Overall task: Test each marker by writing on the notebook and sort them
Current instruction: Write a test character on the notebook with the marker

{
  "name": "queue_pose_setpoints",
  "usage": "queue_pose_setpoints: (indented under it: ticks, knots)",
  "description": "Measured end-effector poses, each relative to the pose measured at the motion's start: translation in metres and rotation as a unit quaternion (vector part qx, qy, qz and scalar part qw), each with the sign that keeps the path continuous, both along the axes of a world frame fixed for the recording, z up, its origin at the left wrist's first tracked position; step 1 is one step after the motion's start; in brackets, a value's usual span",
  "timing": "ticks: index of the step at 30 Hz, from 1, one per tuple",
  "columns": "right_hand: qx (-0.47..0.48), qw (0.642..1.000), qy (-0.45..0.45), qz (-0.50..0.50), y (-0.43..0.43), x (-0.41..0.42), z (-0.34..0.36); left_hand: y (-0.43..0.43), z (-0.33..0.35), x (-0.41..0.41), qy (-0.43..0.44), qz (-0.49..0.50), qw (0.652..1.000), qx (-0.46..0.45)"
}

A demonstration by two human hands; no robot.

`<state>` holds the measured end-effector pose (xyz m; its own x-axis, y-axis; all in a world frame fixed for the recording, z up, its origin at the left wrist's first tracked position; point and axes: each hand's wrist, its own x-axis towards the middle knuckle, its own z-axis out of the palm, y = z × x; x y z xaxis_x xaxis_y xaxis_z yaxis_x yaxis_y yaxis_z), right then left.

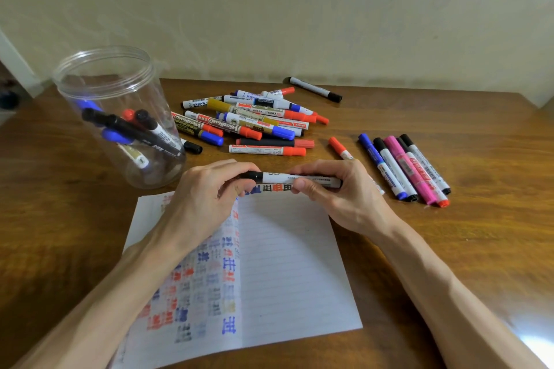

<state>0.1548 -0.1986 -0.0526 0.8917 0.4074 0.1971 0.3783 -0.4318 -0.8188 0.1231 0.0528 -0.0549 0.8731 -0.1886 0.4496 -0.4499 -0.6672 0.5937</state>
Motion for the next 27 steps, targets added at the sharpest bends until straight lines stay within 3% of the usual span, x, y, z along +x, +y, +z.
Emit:
queue_pose_setpoints:
  ticks: [5, 11, 17, 22, 27]
  knots:
    - [0.029, 0.999, -0.042, -0.011, 0.008, 0.003, -0.002, 0.002, 0.02, 0.003, 0.016, -0.013, 0.994, -0.107]
    - [0.034, 0.996, -0.061, -0.051, 0.024, -0.001, -0.013, 0.003, 0.043, 0.001, 0.001, 0.026, 0.954, -0.299]
    - [0.026, 0.995, -0.069, 0.061, 0.042, -0.018, -0.009, 0.014, 0.076, 0.005, -0.093, 0.027, 0.952, -0.289]
    - [-0.079, 0.976, -0.106, 0.172, 0.063, -0.028, -0.01, 0.028, 0.111, 0.006, -0.166, 0.045, 0.943, -0.285]
    - [-0.142, 0.966, -0.12, 0.178, 0.073, -0.026, -0.013, 0.045, 0.142, 0.004, -0.236, 0.08, 0.922, -0.297]
